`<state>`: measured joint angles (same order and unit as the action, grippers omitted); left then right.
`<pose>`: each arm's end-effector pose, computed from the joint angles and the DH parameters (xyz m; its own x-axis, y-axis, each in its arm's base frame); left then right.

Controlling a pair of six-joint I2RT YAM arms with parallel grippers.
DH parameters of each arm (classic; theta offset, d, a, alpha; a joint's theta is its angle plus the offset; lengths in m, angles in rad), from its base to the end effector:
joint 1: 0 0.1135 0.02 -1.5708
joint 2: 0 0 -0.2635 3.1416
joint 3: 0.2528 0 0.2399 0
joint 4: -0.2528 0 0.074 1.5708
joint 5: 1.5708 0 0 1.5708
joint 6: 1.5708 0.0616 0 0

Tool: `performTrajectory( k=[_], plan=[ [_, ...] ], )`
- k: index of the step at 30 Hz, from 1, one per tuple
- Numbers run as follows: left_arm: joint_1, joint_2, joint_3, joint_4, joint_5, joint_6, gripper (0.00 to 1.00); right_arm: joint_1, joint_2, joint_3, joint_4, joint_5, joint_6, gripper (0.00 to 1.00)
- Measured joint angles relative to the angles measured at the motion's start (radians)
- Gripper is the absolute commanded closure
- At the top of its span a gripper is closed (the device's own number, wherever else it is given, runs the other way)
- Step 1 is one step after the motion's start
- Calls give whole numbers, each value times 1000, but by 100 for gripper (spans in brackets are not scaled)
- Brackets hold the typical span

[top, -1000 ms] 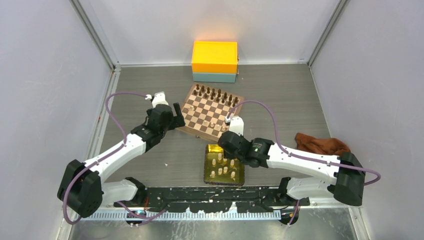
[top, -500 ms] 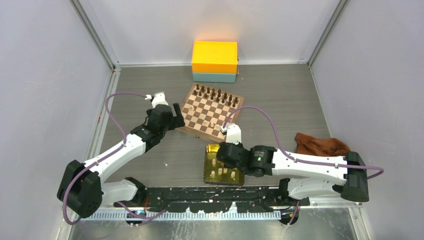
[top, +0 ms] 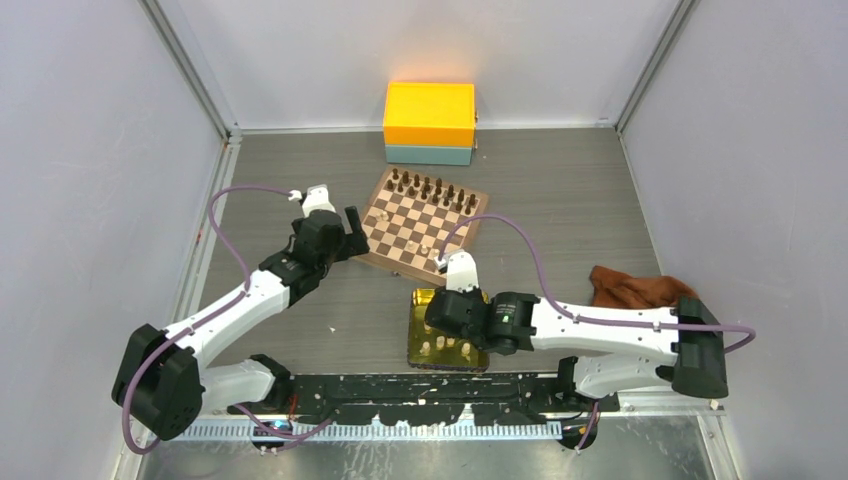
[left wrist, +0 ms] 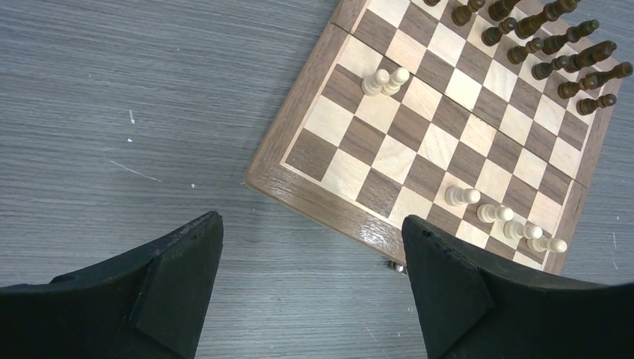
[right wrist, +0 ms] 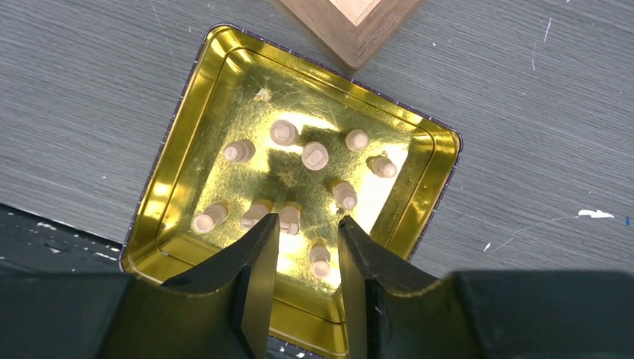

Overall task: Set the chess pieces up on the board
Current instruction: Pick up the chess piece from the storage box.

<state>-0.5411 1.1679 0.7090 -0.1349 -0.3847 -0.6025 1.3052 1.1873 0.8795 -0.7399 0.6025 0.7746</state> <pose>0.2349 -0.1142 0.2335 -0.5146 -0.3036 -0.8019 -0.0981 0.9499 -0.2967 0.0923 0.2063 0.2366 -0.6666 -0.2551 -0.7004 -0.3560 0.9345 -0.0014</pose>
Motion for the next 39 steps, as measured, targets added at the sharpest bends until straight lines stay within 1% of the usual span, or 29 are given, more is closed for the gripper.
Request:
performTrajectory(
  k=[8, 19, 39],
  plan=[
    [0, -2, -4, -5, 0, 0, 10, -14, 64, 3, 31, 14, -18, 59],
    [0, -2, -10, -4, 0, 0, 10, -76, 79, 3, 87, -5, -43, 59],
    [0, 0, -10, -4, -5, 0, 10, -146, 183, 37, 160, -150, -174, 59]
  ],
)
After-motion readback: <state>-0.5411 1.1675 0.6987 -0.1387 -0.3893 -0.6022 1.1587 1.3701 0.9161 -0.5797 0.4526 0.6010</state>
